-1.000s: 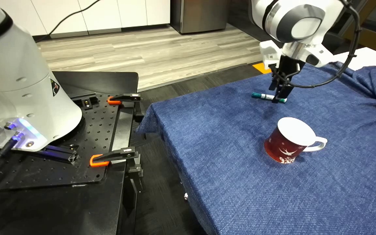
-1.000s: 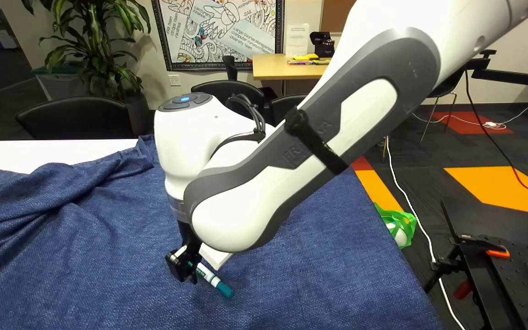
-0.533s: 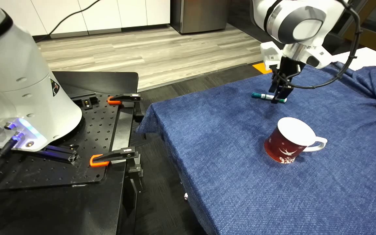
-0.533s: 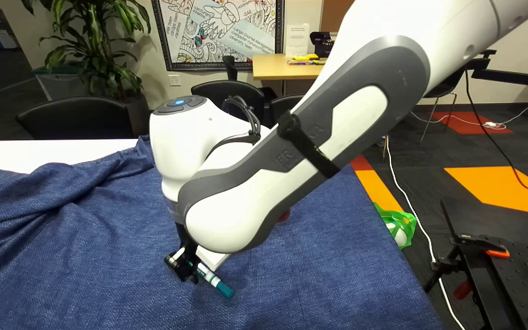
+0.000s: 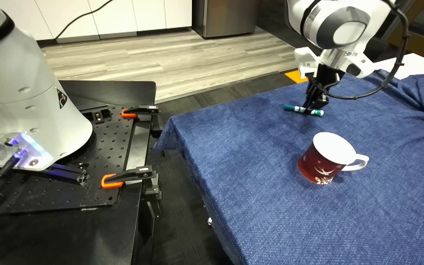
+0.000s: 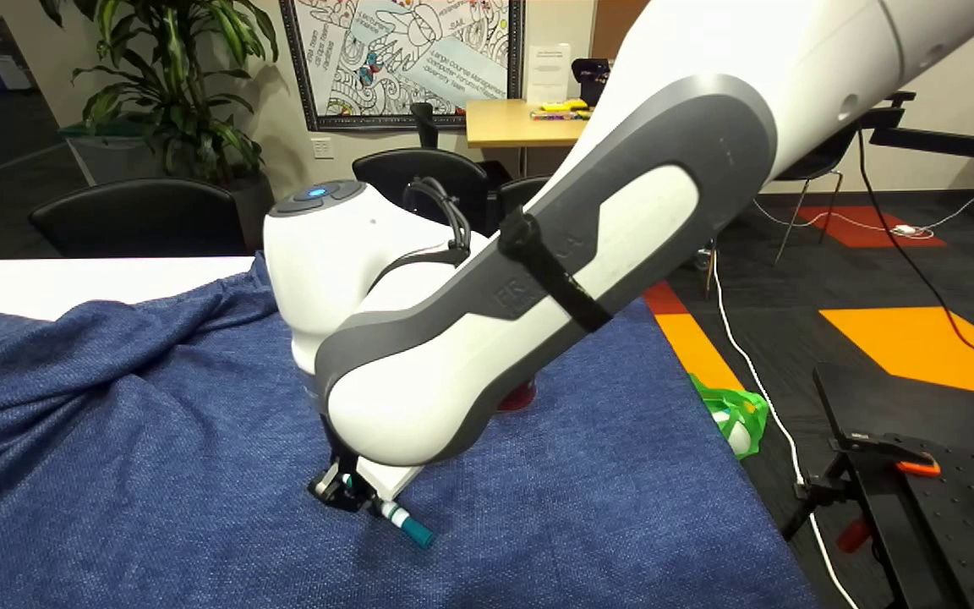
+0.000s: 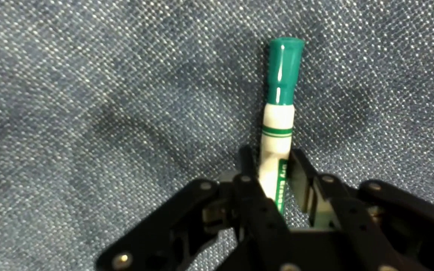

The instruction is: Pick up the marker and put it in the mug

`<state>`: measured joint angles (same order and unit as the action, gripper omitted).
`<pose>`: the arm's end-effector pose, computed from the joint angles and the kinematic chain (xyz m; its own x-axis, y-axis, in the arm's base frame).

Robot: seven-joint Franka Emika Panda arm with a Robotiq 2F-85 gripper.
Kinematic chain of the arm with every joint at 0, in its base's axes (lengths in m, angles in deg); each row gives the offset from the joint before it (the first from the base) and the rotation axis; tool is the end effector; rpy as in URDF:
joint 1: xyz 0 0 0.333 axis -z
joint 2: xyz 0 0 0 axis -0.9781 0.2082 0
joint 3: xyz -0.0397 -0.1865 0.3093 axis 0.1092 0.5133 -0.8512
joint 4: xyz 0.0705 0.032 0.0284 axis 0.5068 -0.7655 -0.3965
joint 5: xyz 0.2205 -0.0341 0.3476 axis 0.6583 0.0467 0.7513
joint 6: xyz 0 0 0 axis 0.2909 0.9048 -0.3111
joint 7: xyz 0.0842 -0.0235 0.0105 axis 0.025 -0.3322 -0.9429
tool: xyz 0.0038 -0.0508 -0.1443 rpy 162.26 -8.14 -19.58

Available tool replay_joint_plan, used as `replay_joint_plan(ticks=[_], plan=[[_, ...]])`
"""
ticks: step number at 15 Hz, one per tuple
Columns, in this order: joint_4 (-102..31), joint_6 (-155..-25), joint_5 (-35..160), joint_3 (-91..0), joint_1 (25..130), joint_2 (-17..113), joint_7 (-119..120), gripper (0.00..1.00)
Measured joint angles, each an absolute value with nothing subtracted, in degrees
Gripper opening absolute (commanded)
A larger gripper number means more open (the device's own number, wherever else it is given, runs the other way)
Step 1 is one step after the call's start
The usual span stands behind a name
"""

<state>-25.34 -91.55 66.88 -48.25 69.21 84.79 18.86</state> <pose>0.7654 0.1100 0.1025 0.9608 -0.2769 0.0116 -0.2767 -0.9608 -0.0166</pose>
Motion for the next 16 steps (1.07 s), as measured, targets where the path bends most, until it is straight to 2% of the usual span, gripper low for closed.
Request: replay_joint_plan(ticks=[2, 8, 16], plan=[[-24.8, -91.1, 66.9, -48.2, 69.2, 85.0, 18.9, 0.05], [-24.6, -90.6, 66.9, -48.6, 69.2, 84.1, 18.5, 0.05], [-31.6, -79.1, 67.2, -49.3, 68.9, 70.4, 18.5, 0.05]])
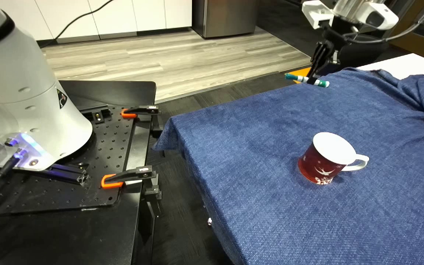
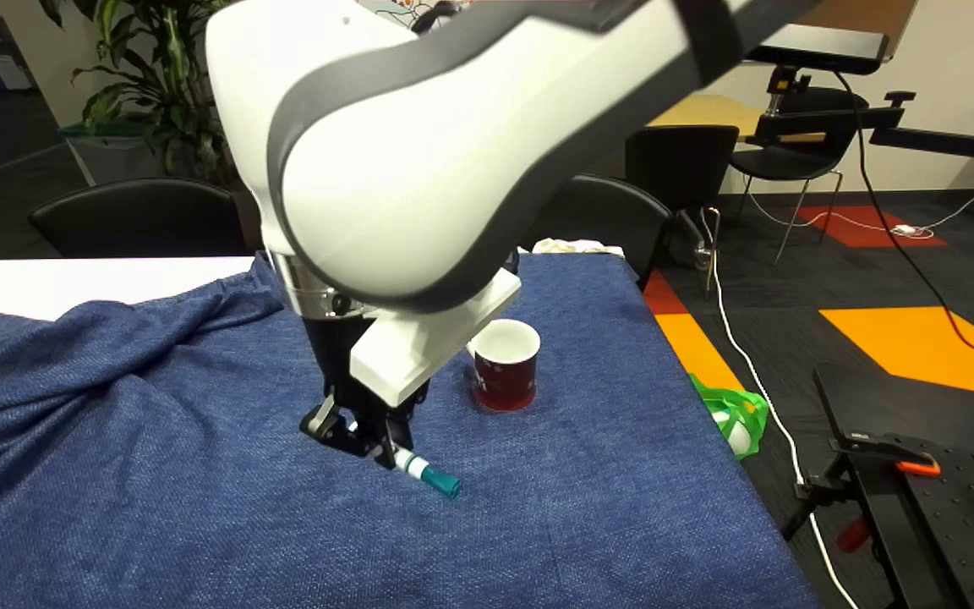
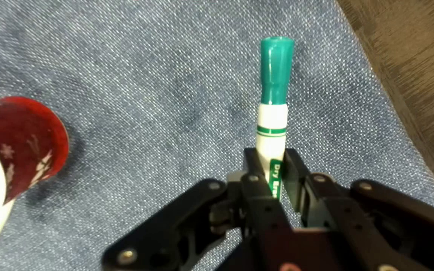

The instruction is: Pick up the marker and put it in the mug

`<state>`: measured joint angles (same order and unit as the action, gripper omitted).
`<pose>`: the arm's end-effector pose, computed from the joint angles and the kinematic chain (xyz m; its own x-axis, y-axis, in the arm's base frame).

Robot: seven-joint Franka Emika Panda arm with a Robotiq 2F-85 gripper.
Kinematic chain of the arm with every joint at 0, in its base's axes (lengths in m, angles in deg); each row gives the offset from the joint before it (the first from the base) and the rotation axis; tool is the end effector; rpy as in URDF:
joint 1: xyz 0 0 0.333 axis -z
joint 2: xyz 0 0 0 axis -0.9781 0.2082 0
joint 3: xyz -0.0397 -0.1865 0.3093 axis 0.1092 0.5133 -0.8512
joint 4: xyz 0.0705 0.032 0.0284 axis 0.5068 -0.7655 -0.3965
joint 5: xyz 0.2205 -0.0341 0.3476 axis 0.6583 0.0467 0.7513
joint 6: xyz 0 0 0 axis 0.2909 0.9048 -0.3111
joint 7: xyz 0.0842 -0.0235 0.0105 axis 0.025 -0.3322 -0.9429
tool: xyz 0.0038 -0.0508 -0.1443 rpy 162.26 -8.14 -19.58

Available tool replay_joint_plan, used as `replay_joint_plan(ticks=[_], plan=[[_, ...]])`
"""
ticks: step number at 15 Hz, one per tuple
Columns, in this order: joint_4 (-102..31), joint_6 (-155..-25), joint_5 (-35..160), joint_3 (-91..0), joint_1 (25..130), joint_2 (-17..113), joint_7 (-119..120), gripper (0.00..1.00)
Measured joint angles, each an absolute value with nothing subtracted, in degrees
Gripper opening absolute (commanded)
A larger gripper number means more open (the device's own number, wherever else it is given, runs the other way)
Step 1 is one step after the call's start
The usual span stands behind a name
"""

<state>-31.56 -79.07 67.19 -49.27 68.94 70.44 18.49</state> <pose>0.7324 0.1217 0.2264 0.9651 -0.2534 -0.0668 -0.2543 -0.9671 -0.0064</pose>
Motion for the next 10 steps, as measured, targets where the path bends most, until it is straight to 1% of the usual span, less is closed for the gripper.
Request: replay_joint_plan(ticks=[3, 4, 8, 9, 10], plan=[[-34.9, -75.0, 67.1, -49.3, 68.7, 64.9, 18.6, 0.05], [-36.1, -73.9, 67.0, -49.3, 68.7, 63.2, 18.6, 0.2], [-36.6, -73.8, 67.0, -49.3, 68.7, 62.9, 18.6, 0.2], [-36.6, -73.8, 67.0, -49.3, 68.7, 63.1, 18.6, 0.05], [-36.6, -73.8, 67.0, -49.3, 68.7, 63.3, 18.6, 0.05]])
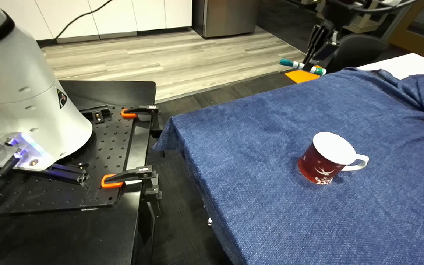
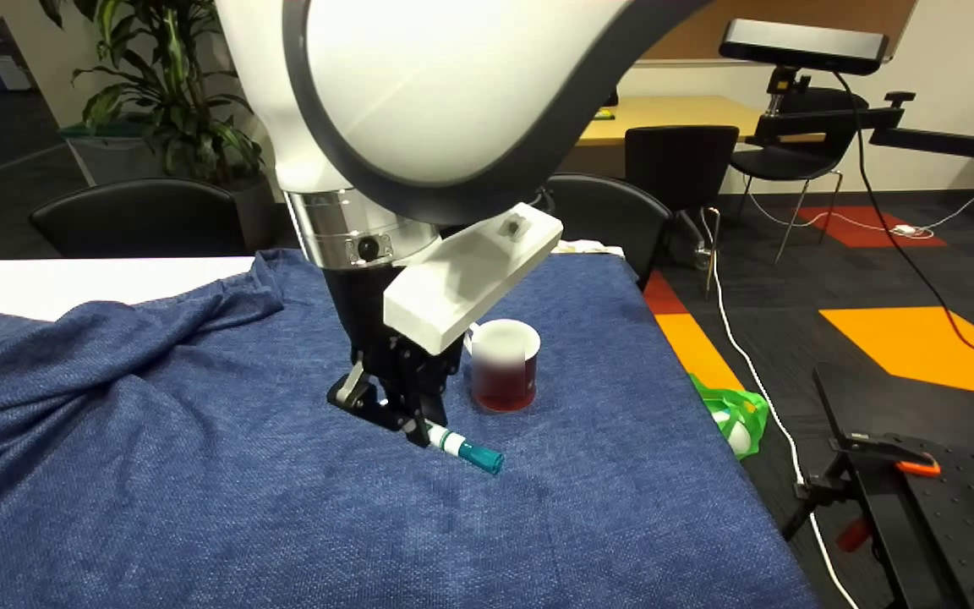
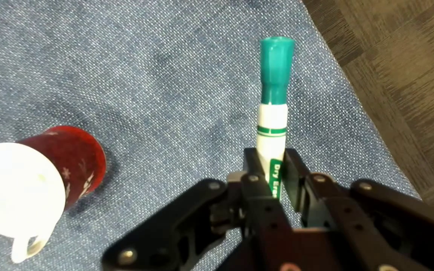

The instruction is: Pick up the marker and put it in the mug

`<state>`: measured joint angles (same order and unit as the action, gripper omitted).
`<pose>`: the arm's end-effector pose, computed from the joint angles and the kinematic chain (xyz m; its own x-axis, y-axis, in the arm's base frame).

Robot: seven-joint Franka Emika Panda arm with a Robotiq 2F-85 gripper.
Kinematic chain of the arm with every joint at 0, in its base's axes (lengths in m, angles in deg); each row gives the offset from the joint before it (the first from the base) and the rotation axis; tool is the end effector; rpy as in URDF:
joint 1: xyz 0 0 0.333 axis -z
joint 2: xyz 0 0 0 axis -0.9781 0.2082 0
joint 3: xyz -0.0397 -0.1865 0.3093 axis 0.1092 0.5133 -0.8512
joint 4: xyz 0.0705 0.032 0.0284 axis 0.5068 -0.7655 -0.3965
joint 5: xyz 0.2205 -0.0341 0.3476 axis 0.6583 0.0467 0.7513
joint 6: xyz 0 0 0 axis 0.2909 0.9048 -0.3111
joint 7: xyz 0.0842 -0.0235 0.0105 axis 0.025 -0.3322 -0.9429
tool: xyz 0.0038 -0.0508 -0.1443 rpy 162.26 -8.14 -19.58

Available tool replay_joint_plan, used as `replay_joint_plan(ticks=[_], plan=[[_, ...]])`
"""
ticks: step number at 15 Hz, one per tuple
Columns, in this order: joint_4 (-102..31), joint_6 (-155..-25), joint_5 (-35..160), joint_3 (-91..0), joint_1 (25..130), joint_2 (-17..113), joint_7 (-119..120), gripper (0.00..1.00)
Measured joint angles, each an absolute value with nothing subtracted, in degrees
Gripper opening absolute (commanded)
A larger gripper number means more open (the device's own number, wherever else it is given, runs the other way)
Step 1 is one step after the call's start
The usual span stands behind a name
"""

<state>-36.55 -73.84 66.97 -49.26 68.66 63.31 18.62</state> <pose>0.6991 0.1200 0.2708 0.9622 -0.2469 -0.1152 -0.2466 -0.9690 0.0170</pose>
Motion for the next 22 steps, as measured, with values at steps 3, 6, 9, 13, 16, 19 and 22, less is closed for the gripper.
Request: replay_joint_plan(ticks=[3, 6, 9, 13, 16, 19, 22], plan=[[-36.5, -74.7, 63.6, -47.7, 67.5, 63.4, 24.6, 0.05], [-36.5, -75.9, 58.5, -45.0, 65.4, 63.4, 34.0, 0.05], [-36.6, -76.1, 53.5, -42.8, 63.8, 63.5, 44.2, 0.05], [-36.6, -76.0, 46.7, -41.0, 62.2, 63.7, 58.9, 0.05], [-36.6, -75.8, 41.9, -40.0, 61.2, 64.3, 69.7, 0.05], [-36.6, -74.6, 37.2, -39.4, 60.6, 64.8, 80.3, 0.05], [-36.3, -72.0, 32.5, -38.8, 60.1, 65.3, 90.0, 0.05]])
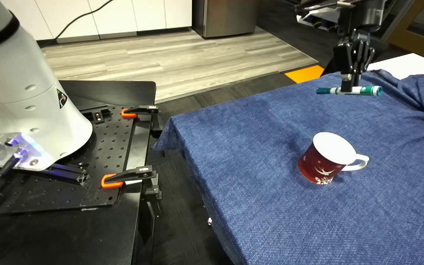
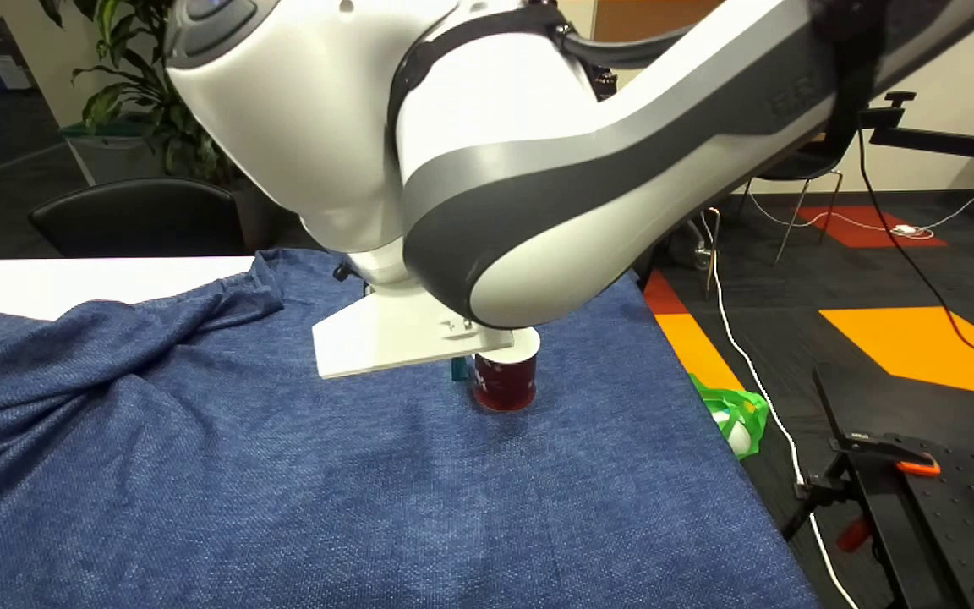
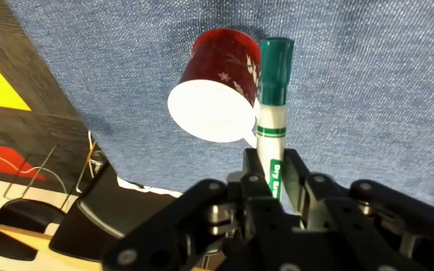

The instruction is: Pick up the marker and put it in the mug

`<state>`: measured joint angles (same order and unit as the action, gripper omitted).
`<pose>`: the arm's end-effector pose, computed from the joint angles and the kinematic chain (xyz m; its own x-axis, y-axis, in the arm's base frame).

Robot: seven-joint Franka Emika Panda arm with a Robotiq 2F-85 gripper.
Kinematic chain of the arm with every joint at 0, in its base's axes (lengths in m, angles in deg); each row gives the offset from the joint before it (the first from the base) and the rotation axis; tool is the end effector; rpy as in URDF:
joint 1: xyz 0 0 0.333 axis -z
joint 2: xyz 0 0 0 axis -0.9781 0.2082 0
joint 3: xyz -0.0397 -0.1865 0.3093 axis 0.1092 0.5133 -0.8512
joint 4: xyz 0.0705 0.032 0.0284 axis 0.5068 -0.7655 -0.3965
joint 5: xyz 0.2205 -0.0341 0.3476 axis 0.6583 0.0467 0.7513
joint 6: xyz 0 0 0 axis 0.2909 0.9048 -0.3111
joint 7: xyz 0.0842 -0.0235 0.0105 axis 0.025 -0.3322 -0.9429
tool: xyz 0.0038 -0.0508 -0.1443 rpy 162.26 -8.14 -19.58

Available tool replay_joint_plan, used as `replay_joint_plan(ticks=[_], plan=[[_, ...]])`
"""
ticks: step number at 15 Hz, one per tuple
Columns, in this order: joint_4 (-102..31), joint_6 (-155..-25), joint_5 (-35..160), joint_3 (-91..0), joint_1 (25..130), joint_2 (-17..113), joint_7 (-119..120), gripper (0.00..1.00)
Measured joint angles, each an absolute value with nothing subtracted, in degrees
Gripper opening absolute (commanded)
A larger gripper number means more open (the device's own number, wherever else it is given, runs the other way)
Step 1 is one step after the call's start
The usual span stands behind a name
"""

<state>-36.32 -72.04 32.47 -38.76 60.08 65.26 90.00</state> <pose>0.7127 0.0572 0.2694 0.3785 -0.7585 0.5305 -0.9256 -0.3160 0.2084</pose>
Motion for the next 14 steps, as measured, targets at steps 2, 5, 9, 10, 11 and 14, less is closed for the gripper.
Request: replay_joint_plan(ticks=[2, 5, 9, 10, 11, 14], plan=[[-35.8, -69.0, 29.3, -38.7, 59.9, 65.6, 95.9, 0.05], [-34.6, -62.5, 25.1, -38.8, 59.3, 66.1, 103.8, 0.05], [-32.5, -53.8, 21.3, -39.9, 59.2, 67.1, 110.6, 0.2], [-32.5, -53.8, 21.3, -40.5, 59.6, 67.2, 110.6, 0.2], [-32.5, -53.8, 21.3, -40.8, 59.8, 67.2, 110.6, 0.2], [-32.5, -53.8, 21.3, -41.2, 60.2, 67.2, 110.6, 0.05]])
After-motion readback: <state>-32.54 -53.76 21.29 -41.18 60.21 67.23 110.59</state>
